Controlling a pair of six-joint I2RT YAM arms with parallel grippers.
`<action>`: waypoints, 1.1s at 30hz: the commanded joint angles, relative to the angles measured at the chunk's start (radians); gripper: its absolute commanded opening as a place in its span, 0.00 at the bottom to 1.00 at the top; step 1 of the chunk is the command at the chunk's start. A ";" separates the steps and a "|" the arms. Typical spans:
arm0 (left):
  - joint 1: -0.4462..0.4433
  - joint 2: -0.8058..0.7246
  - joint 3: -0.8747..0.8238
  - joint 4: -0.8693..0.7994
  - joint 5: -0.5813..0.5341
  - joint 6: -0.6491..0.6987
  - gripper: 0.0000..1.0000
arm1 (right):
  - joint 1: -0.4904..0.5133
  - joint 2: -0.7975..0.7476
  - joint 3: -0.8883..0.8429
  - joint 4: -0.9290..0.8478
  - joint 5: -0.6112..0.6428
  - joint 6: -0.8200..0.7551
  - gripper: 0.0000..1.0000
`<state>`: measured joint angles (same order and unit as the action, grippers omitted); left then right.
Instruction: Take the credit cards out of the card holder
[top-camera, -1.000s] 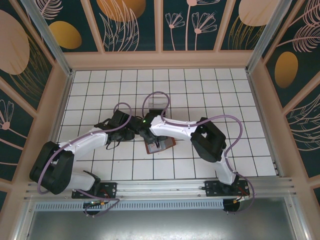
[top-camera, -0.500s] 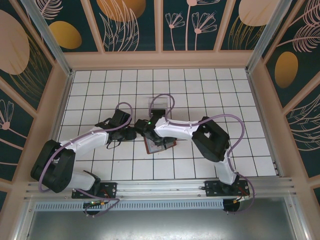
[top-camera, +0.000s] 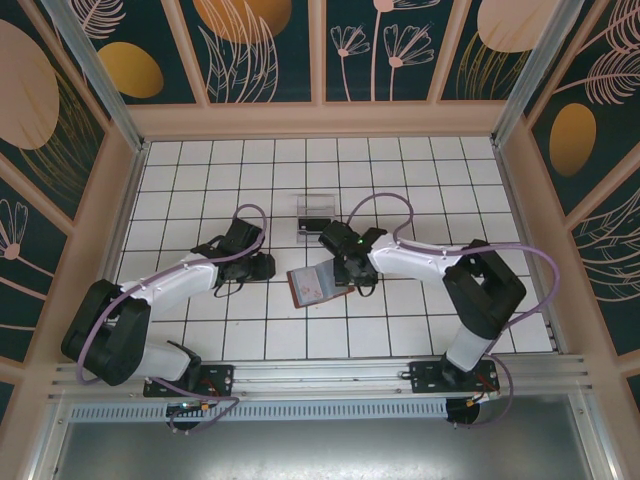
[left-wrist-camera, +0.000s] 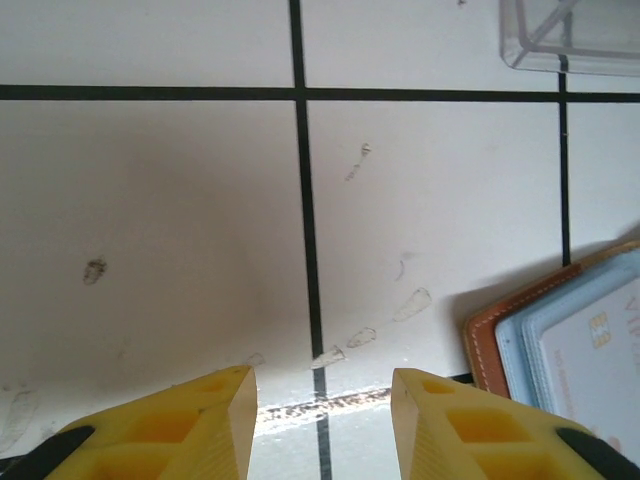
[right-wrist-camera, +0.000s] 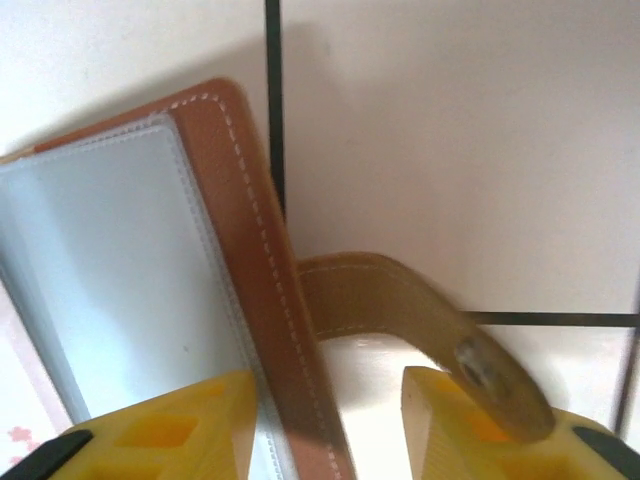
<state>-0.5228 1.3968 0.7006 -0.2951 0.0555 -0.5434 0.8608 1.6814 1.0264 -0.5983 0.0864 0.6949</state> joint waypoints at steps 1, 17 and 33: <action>-0.027 0.014 0.034 -0.003 0.020 -0.018 0.41 | -0.001 -0.046 -0.046 0.118 -0.125 0.016 0.37; -0.127 0.111 0.045 0.061 0.088 -0.051 0.39 | 0.023 -0.046 -0.057 0.074 -0.089 0.068 0.21; -0.129 0.151 -0.004 0.125 0.118 -0.055 0.35 | 0.037 -0.073 0.124 -0.077 -0.043 0.035 0.36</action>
<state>-0.6476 1.5372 0.7151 -0.1802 0.1757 -0.5888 0.8913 1.6390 1.0985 -0.6144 0.0097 0.7387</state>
